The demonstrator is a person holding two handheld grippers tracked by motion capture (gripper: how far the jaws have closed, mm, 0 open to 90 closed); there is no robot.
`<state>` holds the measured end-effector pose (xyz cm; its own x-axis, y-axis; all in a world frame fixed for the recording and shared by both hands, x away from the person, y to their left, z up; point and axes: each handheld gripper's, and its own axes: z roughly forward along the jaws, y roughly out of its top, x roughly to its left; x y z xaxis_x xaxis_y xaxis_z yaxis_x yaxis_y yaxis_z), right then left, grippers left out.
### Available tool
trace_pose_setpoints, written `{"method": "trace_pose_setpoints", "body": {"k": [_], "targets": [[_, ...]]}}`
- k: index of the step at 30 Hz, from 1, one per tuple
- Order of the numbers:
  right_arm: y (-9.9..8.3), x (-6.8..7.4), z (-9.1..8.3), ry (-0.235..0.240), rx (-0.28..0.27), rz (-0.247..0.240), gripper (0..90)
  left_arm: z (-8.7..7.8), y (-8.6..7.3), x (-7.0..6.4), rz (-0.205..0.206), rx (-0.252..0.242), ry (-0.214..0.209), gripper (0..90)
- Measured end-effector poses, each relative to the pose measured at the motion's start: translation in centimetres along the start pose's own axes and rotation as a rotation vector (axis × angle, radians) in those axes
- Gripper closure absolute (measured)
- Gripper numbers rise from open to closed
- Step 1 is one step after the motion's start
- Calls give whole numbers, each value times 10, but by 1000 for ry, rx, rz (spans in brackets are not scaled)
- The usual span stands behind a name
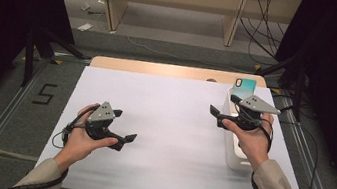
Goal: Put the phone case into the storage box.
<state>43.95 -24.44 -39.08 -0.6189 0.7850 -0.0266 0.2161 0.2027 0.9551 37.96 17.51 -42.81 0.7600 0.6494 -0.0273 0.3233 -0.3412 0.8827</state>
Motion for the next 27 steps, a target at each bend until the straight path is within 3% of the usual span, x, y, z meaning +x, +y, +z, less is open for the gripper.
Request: {"method": "trace_pose_setpoints", "body": {"k": [27], "targets": [[-12,6,-31,26,-4,-15,131,-3,1,2,-7,-9,7,16]]}}
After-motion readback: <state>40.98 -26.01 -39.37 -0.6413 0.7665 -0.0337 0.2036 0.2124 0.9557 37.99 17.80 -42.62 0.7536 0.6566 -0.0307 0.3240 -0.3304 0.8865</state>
